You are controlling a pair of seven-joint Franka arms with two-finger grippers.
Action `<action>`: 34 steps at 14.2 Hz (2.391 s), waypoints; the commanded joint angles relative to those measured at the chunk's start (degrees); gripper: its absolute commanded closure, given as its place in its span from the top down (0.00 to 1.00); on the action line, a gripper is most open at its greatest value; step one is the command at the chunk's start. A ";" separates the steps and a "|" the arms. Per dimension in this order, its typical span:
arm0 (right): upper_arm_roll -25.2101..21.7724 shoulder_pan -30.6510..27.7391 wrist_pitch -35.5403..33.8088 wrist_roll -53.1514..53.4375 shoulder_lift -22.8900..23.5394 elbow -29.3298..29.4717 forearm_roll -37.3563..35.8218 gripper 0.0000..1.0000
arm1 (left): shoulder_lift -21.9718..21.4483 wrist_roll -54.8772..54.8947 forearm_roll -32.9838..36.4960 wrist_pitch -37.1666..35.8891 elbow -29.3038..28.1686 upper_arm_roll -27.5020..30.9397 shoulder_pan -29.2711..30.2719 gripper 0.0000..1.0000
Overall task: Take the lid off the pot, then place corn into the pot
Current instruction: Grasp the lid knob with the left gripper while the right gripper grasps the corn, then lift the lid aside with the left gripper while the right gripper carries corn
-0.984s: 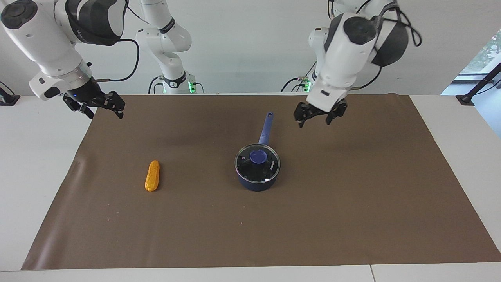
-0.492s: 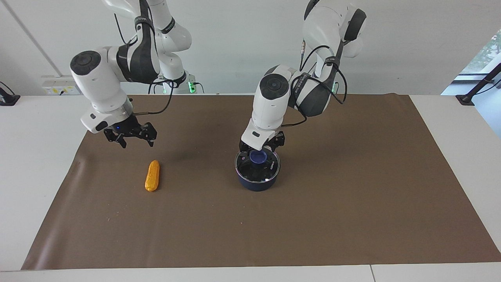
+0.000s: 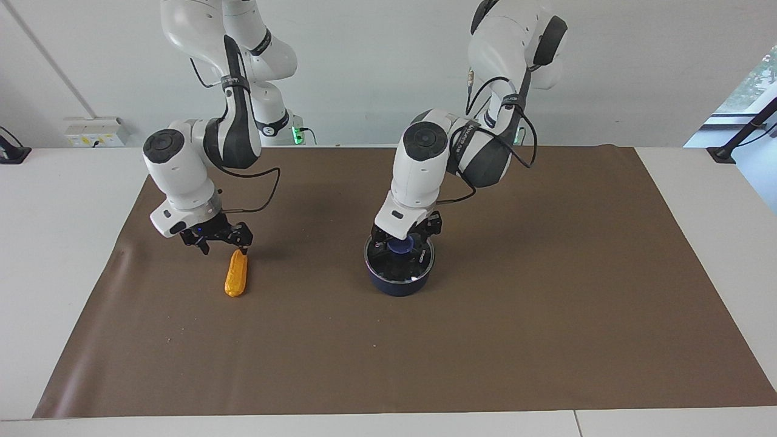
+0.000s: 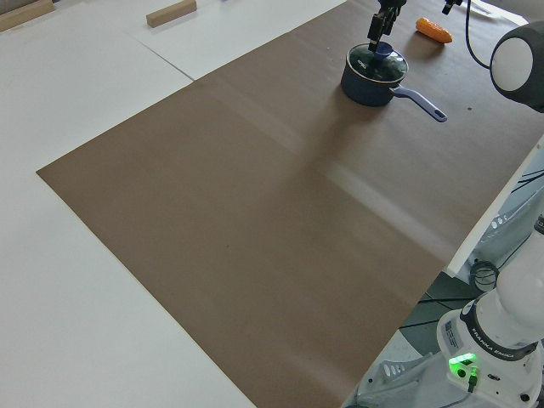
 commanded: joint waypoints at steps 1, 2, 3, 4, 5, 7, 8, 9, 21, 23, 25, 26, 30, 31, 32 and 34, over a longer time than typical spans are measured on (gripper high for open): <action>0.40 -0.15 2.09 0.75 2.21 -0.24 2.46 1.00 | -0.05 0.08 0.30 1.66 -2.01 0.53 -0.72 1.00; 0.40 -0.15 3.41 0.75 3.10 -0.15 3.42 1.00 | -0.05 -0.71 0.39 2.45 -2.20 0.53 -0.81 1.00; 0.49 0.02 4.20 0.57 4.15 -0.15 4.39 1.00 | -0.14 -1.85 0.47 2.72 -2.29 0.53 -0.81 1.00; 0.49 0.03 4.56 0.40 5.38 0.11 4.57 1.00 | -0.14 -2.03 0.47 2.72 -2.46 0.53 -0.81 1.00; 0.58 0.03 5.52 0.22 6.61 0.63 4.58 0.94 | -0.14 -2.30 0.47 2.98 -2.64 0.53 -0.98 1.00; 1.19 0.03 6.06 -1.53 8.20 1.95 4.49 0.85 | -0.14 -3.08 0.47 3.25 -3.25 0.53 -1.07 1.00; 1.28 0.03 5.45 -3.02 8.21 2.39 4.49 0.73 | -0.14 -3.78 0.47 3.25 -3.25 0.53 -1.07 0.99; 1.28 0.03 5.35 -3.99 8.21 2.40 4.49 0.62 | -0.14 -3.88 0.30 3.25 -3.17 0.53 -1.07 0.97; 1.54 2.05 -10.03 -6.37 9.44 12.68 3.61 0.00 | -0.58 -4.23 0.39 0.96 -2.90 0.53 -1.60 0.26; 1.54 2.14 -9.77 -6.37 9.44 12.68 3.61 0.00 | -0.84 -4.23 0.21 0.87 -2.81 0.53 -1.51 0.00; 1.54 2.14 -9.68 -6.28 9.52 12.68 3.61 0.00 | -1.80 -4.23 -0.05 0.61 -2.55 0.62 -1.34 0.00; 1.54 2.14 -9.68 -6.28 9.52 12.68 3.61 0.00 | -3.03 -4.23 -0.58 -0.61 -2.55 0.62 -0.99 0.00; 1.63 2.31 -10.81 -6.11 9.44 13.46 4.48 0.00 | -8.04 -3.79 -2.34 -4.66 -1.76 1.32 1.20 0.00; 1.98 3.09 -12.30 -5.33 9.44 15.38 4.57 0.00 | -9.62 -2.92 -2.08 -5.79 -1.76 1.32 3.21 0.00; 2.24 5.71 -16.14 -1.32 9.96 19.49 4.49 0.00 | -10.50 -0.48 -2.07 -7.29 -1.76 1.06 6.10 0.00; 2.33 9.50 -24.14 7.21 12.85 29.33 4.40 0.00 | -12.70 8.99 -2.34 -10.63 -2.19 1.15 11.64 0.00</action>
